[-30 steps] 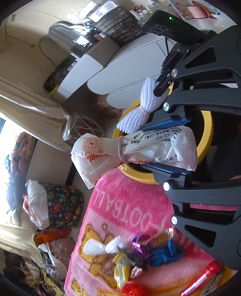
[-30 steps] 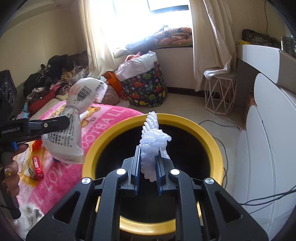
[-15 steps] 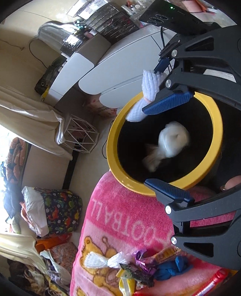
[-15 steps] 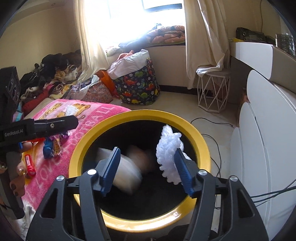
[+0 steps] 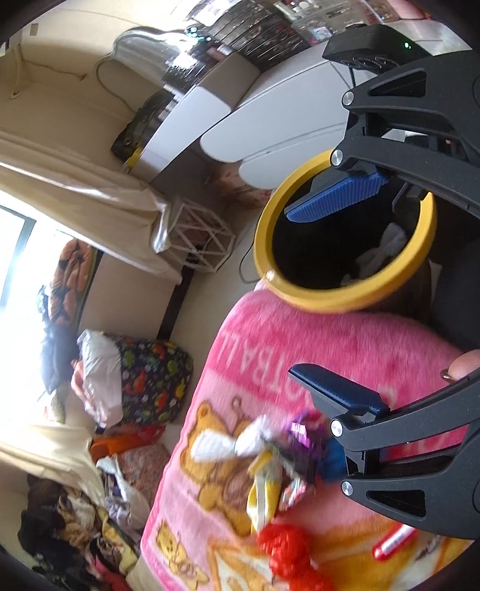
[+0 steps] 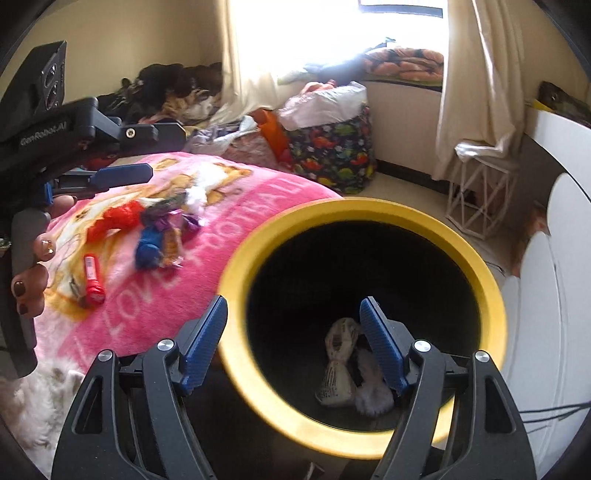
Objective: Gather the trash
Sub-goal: 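Move both tools back over the remaining trash on the blanket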
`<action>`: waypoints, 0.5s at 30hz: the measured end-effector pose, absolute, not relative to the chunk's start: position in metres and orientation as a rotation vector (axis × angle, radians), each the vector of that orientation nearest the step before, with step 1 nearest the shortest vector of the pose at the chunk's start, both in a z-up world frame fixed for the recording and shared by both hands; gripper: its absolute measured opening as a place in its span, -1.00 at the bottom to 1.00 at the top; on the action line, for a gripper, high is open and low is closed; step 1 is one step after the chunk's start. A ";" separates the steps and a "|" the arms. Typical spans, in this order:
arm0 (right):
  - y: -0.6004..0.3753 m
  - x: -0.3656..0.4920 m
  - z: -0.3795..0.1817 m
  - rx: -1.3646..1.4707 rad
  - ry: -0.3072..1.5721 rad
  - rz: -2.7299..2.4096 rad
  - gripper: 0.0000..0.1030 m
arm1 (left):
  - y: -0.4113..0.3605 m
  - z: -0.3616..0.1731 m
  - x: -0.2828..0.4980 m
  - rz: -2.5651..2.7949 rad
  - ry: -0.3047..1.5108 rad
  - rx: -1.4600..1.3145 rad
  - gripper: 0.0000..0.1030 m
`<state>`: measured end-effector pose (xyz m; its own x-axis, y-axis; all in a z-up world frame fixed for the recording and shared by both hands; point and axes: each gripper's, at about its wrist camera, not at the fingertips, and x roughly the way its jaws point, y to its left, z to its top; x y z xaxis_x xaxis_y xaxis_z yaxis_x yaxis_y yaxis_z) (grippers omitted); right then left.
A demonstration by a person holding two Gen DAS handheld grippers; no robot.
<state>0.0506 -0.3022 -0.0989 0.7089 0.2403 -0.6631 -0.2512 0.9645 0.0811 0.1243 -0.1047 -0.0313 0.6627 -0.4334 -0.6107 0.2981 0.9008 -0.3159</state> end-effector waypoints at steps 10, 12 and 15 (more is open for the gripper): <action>-0.268 0.054 -0.063 -0.022 0.618 0.339 0.54 | -0.049 -0.007 0.106 -0.284 0.652 -0.202 0.79; -0.261 0.055 -0.056 -0.027 0.591 0.352 0.58 | -0.042 -0.004 0.103 -0.260 0.640 -0.202 0.79; -0.249 0.059 -0.049 -0.037 0.568 0.371 0.58 | -0.027 0.002 0.098 -0.212 0.615 -0.199 0.79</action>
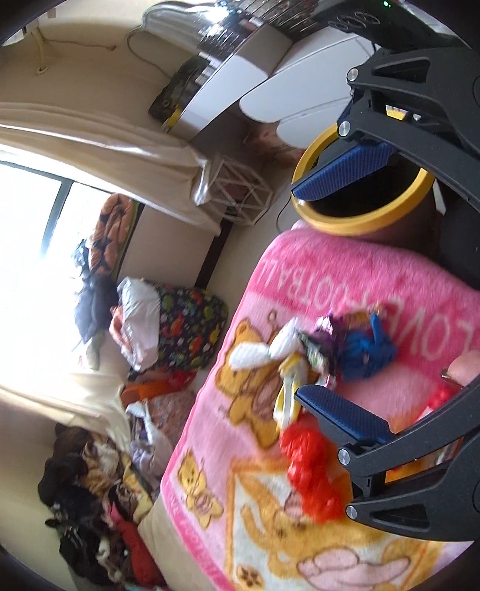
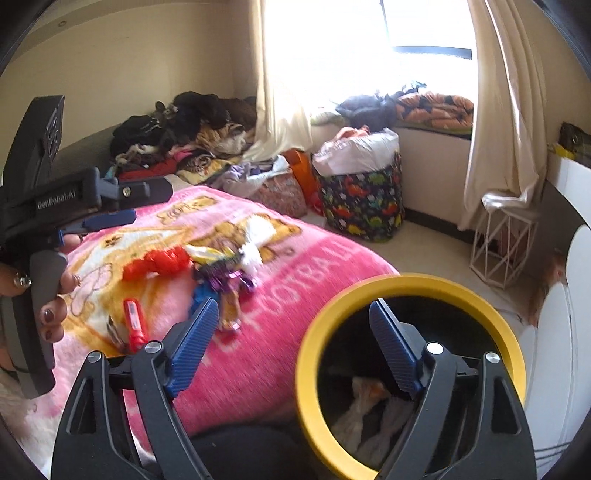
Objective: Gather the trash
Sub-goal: 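Move both tools back over the remaining trash on the blanket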
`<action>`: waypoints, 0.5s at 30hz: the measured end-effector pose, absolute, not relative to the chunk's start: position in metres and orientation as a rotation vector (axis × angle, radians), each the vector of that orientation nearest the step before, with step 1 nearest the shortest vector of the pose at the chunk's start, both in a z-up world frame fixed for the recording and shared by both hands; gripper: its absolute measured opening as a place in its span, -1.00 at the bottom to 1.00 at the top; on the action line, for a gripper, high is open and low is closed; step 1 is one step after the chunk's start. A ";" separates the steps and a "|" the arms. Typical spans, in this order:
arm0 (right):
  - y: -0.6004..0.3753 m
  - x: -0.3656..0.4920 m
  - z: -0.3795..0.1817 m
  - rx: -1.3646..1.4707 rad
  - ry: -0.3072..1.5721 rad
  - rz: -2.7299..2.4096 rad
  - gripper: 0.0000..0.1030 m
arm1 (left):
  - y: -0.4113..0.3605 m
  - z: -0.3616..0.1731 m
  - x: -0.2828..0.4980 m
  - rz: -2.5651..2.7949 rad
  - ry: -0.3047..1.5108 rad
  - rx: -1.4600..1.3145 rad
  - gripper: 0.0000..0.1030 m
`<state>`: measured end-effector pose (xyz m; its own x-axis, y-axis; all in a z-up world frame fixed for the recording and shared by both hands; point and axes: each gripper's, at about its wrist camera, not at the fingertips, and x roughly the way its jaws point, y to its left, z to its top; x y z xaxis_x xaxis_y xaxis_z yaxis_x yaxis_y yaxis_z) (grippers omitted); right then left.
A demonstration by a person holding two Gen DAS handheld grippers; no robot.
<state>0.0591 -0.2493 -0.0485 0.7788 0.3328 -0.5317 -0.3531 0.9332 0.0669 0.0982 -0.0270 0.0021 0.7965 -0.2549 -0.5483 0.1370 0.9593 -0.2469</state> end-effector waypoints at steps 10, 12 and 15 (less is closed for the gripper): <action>-0.207 0.072 -0.036 -0.068 0.531 0.435 0.66 | 0.008 0.009 0.088 -0.119 0.587 -0.202 0.79; -0.200 0.074 -0.035 -0.073 0.527 0.448 0.67 | 0.015 0.009 0.087 -0.105 0.585 -0.203 0.79; -0.188 0.076 -0.034 -0.084 0.522 0.465 0.68 | 0.024 0.008 0.085 -0.082 0.581 -0.201 0.79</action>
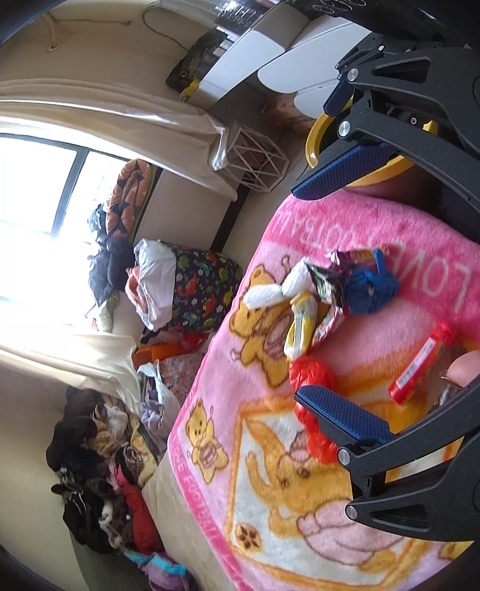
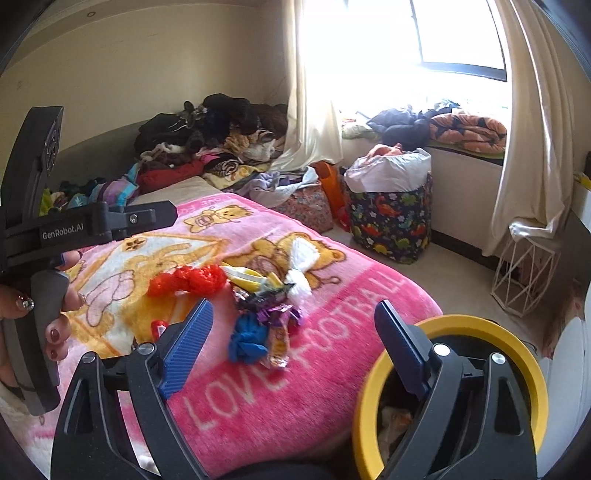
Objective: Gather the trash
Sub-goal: 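Move both tools back over the remaining trash on the blanket, then grasp the red plastic bag with the left tool while the right tool grasps another white mesh net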
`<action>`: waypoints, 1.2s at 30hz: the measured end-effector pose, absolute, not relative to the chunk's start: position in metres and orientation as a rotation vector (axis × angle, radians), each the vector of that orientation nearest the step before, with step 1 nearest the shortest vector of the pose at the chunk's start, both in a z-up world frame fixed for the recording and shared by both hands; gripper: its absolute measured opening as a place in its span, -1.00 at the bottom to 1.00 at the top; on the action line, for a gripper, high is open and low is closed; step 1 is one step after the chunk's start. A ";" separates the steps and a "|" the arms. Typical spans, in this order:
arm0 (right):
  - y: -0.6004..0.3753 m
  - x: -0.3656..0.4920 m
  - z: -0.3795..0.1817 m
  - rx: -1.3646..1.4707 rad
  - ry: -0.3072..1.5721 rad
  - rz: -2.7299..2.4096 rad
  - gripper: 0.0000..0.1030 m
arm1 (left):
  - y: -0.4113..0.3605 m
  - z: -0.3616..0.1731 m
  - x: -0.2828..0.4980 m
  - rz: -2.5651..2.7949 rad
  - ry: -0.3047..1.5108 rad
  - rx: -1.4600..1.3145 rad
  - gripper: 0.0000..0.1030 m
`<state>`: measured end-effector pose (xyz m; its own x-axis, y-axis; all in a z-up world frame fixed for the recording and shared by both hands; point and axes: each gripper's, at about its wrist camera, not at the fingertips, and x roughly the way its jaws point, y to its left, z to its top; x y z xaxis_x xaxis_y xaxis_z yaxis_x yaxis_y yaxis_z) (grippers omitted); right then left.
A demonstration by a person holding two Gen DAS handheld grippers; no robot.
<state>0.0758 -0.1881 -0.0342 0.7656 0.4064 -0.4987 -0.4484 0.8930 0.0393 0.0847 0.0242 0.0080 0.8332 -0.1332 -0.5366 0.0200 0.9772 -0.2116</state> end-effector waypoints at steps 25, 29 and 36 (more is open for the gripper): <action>-0.140 0.128 -0.056 -0.134 0.570 0.478 0.68 | 0.073 -0.029 0.097 0.035 0.661 -0.211 0.79; -0.143 0.146 -0.065 -0.127 0.595 0.454 0.68 | 0.081 -0.042 0.105 0.058 0.691 -0.211 0.79; -0.147 0.180 -0.084 -0.107 0.664 0.414 0.68 | 0.101 -0.070 0.125 0.100 0.757 -0.229 0.79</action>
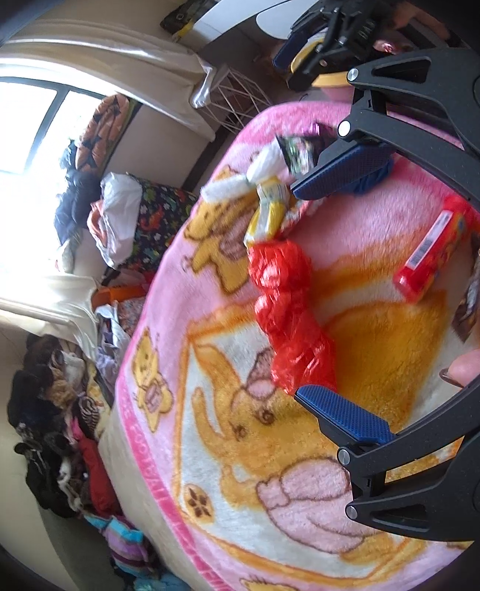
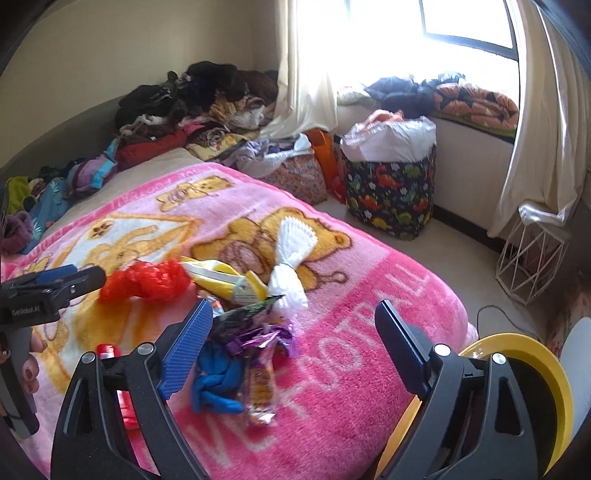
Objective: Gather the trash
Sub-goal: 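Grasp the red plastic bag with the left tool while the right tool grasps another white mesh net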
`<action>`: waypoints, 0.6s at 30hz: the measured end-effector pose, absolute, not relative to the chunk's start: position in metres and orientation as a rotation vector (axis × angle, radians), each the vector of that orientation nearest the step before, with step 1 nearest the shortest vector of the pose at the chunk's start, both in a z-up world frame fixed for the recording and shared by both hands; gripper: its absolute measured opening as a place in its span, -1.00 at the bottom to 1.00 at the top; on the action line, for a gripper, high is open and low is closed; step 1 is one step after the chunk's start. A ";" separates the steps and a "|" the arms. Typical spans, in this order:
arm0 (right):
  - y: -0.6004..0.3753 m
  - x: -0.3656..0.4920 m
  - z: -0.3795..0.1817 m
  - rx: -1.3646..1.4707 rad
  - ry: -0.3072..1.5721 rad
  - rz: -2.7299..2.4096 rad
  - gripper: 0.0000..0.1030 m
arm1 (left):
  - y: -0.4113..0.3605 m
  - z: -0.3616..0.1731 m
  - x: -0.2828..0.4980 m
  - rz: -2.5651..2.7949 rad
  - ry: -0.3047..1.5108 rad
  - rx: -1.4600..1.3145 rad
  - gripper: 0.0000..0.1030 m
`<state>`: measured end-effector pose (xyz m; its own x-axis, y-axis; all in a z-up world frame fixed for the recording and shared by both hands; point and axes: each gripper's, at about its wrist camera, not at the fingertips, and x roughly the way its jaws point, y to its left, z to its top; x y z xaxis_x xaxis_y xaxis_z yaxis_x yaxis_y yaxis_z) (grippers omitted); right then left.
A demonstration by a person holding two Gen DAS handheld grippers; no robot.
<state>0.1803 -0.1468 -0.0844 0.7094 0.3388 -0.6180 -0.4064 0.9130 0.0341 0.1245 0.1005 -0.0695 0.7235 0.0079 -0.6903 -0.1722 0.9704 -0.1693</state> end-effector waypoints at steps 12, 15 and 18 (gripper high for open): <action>-0.140 0.273 -0.119 0.020 0.861 0.414 0.47 | 0.130 -0.107 0.160 0.107 0.835 -0.365 0.79; -0.133 0.293 -0.131 0.060 0.941 0.446 0.37 | 0.131 -0.114 0.169 0.097 0.851 -0.388 0.79; -0.125 0.304 -0.144 0.088 1.010 0.472 0.12 | 0.132 -0.120 0.176 0.082 0.867 -0.417 0.68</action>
<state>0.3042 -0.1252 -0.1435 0.4411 0.4191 -0.7936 -0.3395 0.8965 0.2847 0.1757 0.1319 -0.1197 0.6494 -0.0968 -0.7542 -0.2373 0.9166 -0.3219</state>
